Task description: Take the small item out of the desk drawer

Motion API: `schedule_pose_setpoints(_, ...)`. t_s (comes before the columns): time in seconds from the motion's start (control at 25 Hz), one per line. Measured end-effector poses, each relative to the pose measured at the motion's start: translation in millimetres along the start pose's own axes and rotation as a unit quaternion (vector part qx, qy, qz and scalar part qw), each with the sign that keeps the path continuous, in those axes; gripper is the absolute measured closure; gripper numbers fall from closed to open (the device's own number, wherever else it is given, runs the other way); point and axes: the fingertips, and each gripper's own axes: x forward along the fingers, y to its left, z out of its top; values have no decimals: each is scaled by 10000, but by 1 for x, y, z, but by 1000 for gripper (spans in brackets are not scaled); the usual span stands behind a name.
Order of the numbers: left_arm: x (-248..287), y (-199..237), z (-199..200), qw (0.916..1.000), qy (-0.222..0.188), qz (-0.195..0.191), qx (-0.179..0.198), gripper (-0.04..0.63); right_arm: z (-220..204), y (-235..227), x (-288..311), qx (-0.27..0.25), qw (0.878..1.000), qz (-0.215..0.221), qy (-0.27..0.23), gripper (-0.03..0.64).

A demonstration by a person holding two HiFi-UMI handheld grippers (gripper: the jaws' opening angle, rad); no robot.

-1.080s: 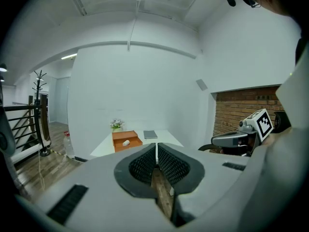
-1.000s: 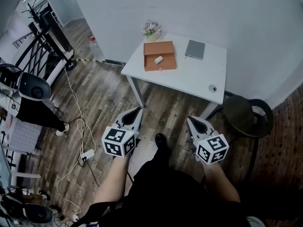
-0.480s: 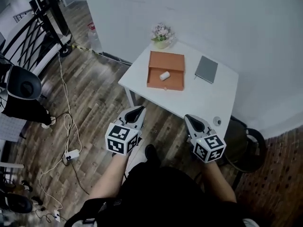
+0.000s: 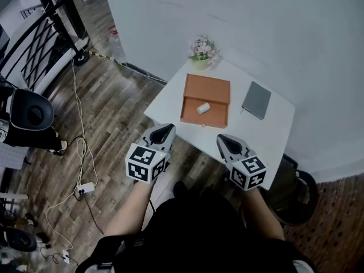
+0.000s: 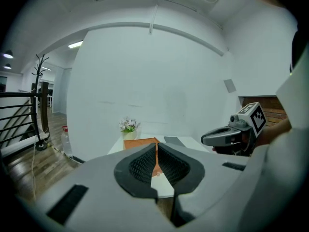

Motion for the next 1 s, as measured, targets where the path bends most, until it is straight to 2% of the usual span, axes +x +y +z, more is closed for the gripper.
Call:
schedule_pose_setpoints(0.2,17,10,-1,9995,78,249,-152,574,4,-22,25,-18,9996,263,126,624)
schedule_pose_setpoints(0.4,39,15,17,9975,-3,656,-252,574,12,-46,43,-141,9966,785,214,624)
schedule_pose_setpoints(0.6,52,8,32,9936,-93,1090,-282,574,21,-77,42,-489,9905,1251,283,624)
schedule_pose_setpoints(0.76,66,6,41,9897,-127,1364,-419,574,18,-96,41,-904,9808,1669,453,620)
schedule_pose_setpoints(0.8,71,6,43,9890,-132,1408,-423,574,15,-101,44,-1065,9778,1725,536,615)
schedule_pose_setpoints(0.88,78,6,39,9880,-89,1468,-475,574,8,-109,54,-1259,9728,1805,722,555)
schedule_pose_setpoints(1.0,82,10,25,9862,27,1558,-555,574,-5,-116,70,-1301,9674,1963,934,543)
